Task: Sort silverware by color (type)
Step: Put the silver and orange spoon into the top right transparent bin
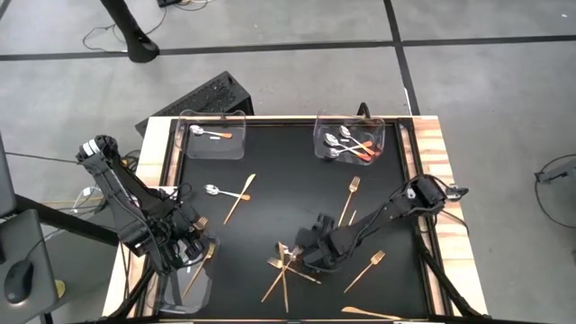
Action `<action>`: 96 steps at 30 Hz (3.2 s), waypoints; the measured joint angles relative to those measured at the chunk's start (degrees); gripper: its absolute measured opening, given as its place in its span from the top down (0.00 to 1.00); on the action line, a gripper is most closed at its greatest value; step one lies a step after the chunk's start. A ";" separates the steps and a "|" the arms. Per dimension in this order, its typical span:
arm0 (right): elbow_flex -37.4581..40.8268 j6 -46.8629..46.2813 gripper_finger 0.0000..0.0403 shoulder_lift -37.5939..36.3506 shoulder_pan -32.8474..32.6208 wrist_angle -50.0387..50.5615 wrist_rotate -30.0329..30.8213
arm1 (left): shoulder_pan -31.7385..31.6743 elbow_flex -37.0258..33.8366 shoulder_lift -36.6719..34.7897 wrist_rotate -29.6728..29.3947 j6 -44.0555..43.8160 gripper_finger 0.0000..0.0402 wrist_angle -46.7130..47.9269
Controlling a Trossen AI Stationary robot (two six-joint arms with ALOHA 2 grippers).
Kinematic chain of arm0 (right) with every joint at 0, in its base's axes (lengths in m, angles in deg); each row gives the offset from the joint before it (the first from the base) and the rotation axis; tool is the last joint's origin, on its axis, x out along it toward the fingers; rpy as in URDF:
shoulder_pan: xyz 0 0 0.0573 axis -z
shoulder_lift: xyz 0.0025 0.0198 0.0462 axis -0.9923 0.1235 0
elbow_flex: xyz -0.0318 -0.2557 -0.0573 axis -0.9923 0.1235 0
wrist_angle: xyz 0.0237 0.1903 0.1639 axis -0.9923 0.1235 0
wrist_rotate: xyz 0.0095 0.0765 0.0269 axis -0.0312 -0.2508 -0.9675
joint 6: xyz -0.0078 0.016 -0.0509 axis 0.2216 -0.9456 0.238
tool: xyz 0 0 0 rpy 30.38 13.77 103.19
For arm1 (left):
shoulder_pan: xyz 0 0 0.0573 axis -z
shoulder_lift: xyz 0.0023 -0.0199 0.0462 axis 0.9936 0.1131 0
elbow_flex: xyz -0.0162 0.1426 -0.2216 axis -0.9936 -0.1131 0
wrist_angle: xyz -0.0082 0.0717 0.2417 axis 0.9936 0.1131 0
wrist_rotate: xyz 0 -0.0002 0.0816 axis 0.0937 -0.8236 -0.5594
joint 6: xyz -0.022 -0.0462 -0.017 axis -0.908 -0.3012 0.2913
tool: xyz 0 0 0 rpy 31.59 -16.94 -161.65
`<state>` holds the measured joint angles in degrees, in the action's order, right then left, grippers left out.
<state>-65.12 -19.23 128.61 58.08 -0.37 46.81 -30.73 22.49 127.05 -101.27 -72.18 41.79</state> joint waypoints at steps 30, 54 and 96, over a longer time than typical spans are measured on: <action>-4.81 15.09 0.55 -0.50 -1.40 -14.73 -7.99 | 0.00 0.12 0.00 -7.70 2.66 0.58 0.00; -5.75 13.97 0.78 5.20 2.90 -5.45 -14.55 | 0.00 0.15 0.02 -8.29 2.63 0.58 -0.13; 4.04 29.82 0.99 -23.38 23.10 29.03 9.34 | -6.39 0.15 -0.02 -13.64 20.16 0.58 -9.81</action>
<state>-61.08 10.59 105.23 81.18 28.66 56.14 -37.13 22.63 127.02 -114.91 -52.02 31.99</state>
